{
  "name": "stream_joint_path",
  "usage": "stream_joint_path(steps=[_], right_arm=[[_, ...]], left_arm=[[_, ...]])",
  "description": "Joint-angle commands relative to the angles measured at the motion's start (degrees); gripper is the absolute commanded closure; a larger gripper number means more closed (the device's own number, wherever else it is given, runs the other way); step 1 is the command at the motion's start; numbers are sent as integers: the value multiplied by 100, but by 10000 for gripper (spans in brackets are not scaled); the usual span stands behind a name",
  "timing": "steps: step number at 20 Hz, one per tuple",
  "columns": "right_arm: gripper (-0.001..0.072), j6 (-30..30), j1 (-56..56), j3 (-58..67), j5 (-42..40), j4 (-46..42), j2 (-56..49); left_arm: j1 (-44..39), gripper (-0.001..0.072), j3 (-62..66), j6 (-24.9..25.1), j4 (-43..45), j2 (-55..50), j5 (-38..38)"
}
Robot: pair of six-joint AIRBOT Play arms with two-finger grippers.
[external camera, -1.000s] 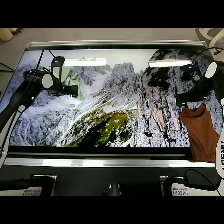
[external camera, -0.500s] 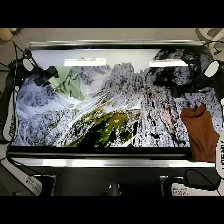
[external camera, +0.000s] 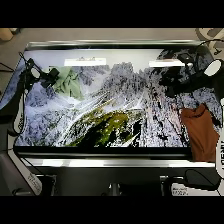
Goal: Fold the shirts.
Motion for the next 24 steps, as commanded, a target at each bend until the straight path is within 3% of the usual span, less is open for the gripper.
stream_joint_path(steps=[1,5,6,9,12,15,17,20,22,24], right_arm=[[44,-68,-2,7,76,55,9],[49,-83,-2,7,-208,50,168],[97,-81,-2,7,-308,50,286],[112,-55,-2,11,-542,50,894],[112,-59,-2,11,-651,-52,1733],[112,-59,-2,11,-640,-103,2647],[108,-61,-2,11,-623,-103,3171],[102,-61,-2,11,-170,-101,3585],[103,-7,-2,4,584,-101,3501],[105,299,-2,-109,1137,-70,3233]], left_arm=[[-7,680,13,254,-197,-22,168],[-404,681,20,2577,-400,901,133],[-570,682,20,2990,-400,1309,133],[-1233,682,20,3842,-393,2909,437],[-1926,681,17,3891,-372,4354,566],[-2579,681,17,3891,-186,5160,345],[-2859,681,13,3692,315,5327,-35],[-3025,681,-433,2806,481,5202,-848],[-3237,681,-1331,2791,483,5084,-1397],[-3519,681,-2736,2684,483,4979,-1464]])
